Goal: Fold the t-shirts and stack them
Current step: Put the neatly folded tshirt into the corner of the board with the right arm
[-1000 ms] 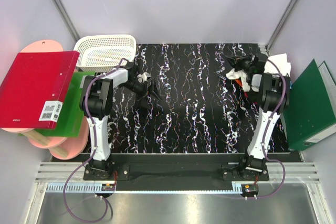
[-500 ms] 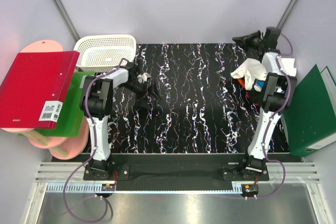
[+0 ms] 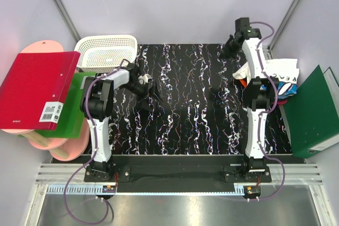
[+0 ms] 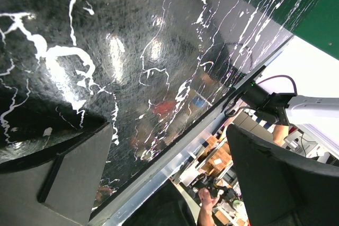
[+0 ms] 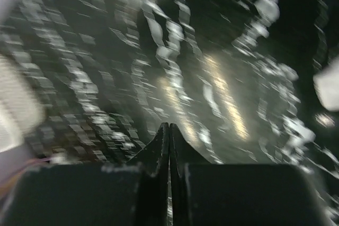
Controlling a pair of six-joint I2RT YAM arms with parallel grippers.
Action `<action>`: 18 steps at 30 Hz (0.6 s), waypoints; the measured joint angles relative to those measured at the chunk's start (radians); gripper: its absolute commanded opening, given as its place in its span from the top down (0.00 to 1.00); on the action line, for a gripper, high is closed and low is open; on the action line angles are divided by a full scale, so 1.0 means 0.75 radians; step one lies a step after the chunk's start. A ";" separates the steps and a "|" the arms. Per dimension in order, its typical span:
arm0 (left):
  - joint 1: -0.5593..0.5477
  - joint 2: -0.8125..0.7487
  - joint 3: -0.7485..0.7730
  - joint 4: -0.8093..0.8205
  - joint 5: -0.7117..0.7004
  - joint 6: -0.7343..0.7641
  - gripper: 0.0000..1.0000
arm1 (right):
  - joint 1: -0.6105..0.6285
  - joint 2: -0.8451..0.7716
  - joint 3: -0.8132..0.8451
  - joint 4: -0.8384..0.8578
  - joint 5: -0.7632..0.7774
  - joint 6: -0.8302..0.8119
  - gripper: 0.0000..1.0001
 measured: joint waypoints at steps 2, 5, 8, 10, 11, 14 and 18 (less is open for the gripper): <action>-0.004 -0.001 0.000 -0.001 -0.001 0.002 0.01 | 0.029 0.001 -0.063 -0.111 0.121 -0.048 1.00; -0.007 -0.001 0.000 -0.002 -0.001 0.005 0.01 | 0.058 0.001 -0.164 -0.208 0.271 -0.099 1.00; -0.009 -0.001 0.000 -0.006 -0.002 0.006 0.01 | 0.065 0.010 -0.205 -0.290 0.394 -0.136 1.00; -0.011 -0.001 0.000 -0.009 -0.002 0.007 0.01 | 0.062 0.016 -0.205 -0.315 0.453 -0.150 1.00; -0.012 -0.001 0.000 -0.010 -0.003 0.008 0.01 | 0.062 0.019 -0.205 -0.325 0.489 -0.157 1.00; -0.014 -0.001 0.000 -0.012 -0.004 0.009 0.01 | 0.058 0.047 -0.204 -0.340 0.577 -0.165 1.00; -0.015 -0.003 -0.001 -0.012 -0.005 0.011 0.01 | 0.057 0.123 -0.204 -0.347 0.652 -0.166 1.00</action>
